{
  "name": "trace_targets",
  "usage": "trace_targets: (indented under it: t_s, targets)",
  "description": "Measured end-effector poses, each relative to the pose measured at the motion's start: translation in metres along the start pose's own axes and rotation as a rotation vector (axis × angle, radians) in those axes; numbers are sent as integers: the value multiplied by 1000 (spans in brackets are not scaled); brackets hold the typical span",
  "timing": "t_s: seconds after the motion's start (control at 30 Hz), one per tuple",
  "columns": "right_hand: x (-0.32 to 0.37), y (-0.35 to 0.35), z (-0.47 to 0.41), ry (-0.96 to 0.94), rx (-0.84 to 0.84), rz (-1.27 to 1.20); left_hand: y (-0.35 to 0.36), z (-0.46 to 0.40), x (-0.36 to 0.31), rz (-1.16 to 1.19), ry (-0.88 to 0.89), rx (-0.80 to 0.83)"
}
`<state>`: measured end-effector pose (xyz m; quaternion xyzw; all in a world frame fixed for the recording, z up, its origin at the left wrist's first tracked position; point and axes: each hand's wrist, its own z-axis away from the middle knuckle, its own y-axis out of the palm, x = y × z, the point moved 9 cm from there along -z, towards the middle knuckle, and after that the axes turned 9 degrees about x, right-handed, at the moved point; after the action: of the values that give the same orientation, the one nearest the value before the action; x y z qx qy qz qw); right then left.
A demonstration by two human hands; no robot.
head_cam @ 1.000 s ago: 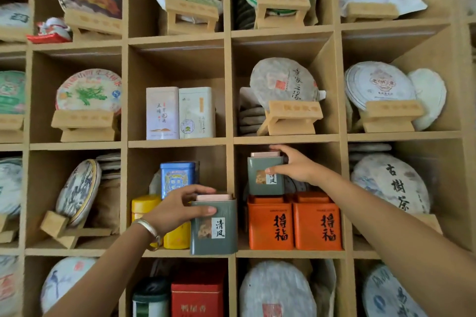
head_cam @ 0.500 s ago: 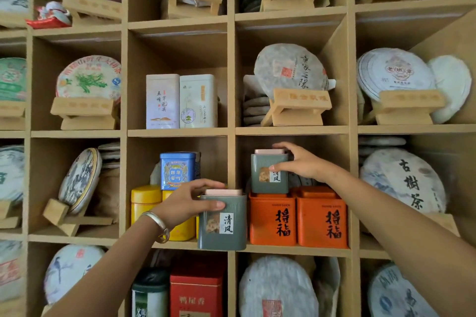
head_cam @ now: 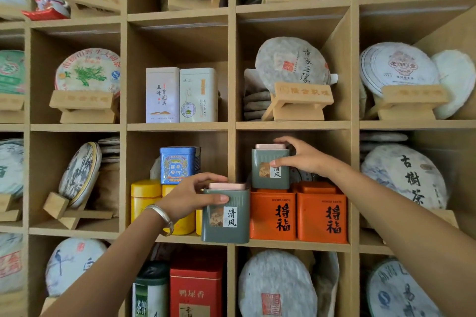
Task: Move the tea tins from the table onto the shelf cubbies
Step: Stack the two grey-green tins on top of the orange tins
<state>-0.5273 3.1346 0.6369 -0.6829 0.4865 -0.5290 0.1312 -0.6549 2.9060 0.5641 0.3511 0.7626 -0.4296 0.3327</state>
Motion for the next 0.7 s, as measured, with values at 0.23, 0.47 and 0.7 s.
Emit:
trace_targets:
  t_s: [0.23,0.47,0.7]
  targets:
    - [-6,0,3,59,-11,0,0,0,2,-4,-2,-10]
    - [-12,1,6,107,-13,-17,2,-2,4,3,-5,-10]
    - [2,-7,21,96,-111,-25,2,-4,4,29,22,-14]
